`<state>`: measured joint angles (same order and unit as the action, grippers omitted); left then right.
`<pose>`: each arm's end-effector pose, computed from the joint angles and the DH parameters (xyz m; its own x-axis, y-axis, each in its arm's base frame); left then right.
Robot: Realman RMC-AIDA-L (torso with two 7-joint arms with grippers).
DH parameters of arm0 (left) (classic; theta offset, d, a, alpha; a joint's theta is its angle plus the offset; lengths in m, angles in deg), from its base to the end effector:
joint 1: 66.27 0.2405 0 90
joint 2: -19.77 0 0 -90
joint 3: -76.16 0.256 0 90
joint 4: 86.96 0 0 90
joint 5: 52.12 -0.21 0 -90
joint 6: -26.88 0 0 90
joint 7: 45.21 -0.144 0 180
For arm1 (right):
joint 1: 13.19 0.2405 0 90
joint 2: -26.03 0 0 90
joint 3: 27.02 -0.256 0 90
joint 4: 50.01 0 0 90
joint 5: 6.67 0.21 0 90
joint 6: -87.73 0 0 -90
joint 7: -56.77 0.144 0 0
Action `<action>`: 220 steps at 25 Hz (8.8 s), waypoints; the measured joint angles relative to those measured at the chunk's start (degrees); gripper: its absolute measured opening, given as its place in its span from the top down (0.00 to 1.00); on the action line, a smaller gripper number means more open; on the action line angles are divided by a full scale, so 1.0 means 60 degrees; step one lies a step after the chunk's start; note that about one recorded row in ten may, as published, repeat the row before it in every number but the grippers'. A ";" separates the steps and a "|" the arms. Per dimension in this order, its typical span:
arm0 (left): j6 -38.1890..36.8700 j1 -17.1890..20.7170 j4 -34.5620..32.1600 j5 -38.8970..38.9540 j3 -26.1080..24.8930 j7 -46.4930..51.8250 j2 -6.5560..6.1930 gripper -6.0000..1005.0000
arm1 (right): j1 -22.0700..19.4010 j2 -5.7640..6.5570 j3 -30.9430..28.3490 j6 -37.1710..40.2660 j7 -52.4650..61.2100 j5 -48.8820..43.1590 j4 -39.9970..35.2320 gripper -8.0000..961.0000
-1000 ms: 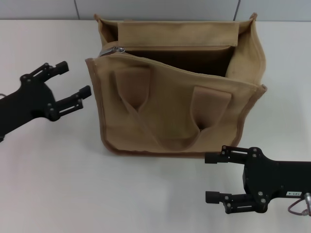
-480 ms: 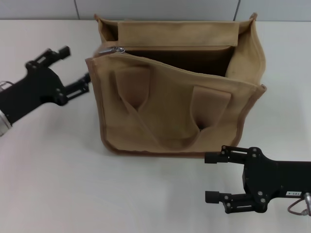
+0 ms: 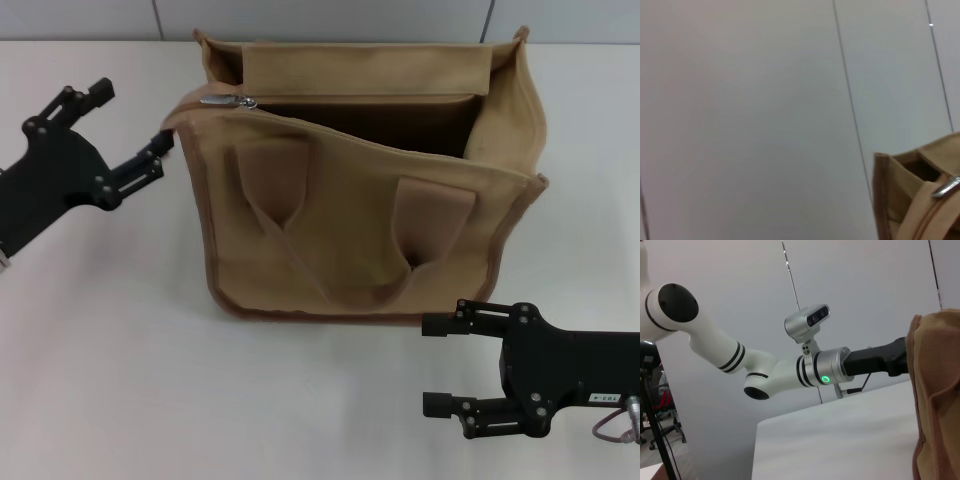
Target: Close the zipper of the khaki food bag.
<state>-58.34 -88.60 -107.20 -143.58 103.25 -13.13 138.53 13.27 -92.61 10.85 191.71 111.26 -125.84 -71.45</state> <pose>-0.3163 0.3041 0.0165 0.7907 -0.1432 0.5952 0.3955 -0.6226 -0.6753 0.2738 0.2443 -0.0376 0.7708 -0.2142 -0.6000 -0.2236 -0.9728 0.0601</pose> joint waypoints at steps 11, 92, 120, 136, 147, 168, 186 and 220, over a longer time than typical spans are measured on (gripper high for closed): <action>0.0218 -0.0391 0.0549 -0.0005 -0.0095 -0.1367 0.0024 0.16 | 0.0000 -0.0001 -0.0015 0.0018 0.0000 0.0000 0.0002 0.18; -0.2225 -0.0433 0.0851 0.0925 -0.0106 -0.2860 0.0011 0.98 | 0.4042 0.0507 0.0279 -0.0105 0.7492 0.1581 -0.2489 0.18; -0.2499 -0.1005 0.0885 0.1080 -0.0106 -0.2381 0.0042 0.97 | 0.5312 0.0339 0.1829 -0.1794 1.1741 0.1548 -0.1825 0.18; -0.2695 -0.1299 0.0776 0.1147 -0.0062 -0.1498 0.0042 0.97 | 0.5449 0.0390 0.2024 -0.2382 1.2534 0.1439 -0.1774 0.18; -0.2790 -0.1455 0.0764 0.1148 -0.0034 -0.1119 0.0046 0.97 | 0.5625 0.0307 0.2247 -0.2647 1.2559 0.1426 -0.1675 0.19; -0.2910 -0.1674 0.0679 0.1441 0.0412 -0.0451 0.0066 0.97 | 0.5568 0.0073 0.2268 -0.2987 1.1853 0.1417 -0.1796 0.24; -0.3083 -0.1807 0.0531 0.1481 0.0669 0.0010 0.0064 0.96 | 0.5431 -0.0044 0.2281 -0.3074 1.1870 0.1491 -0.2235 0.29; -0.3100 -0.1863 0.0533 0.1475 0.0657 0.0045 0.0071 0.96 | 0.5279 -0.0059 0.2271 -0.3129 1.1692 0.1492 -0.2414 0.76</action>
<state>-76.94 -99.78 -104.01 -134.73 107.19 -12.87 138.95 44.94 -92.97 24.48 172.94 181.41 -116.89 -85.94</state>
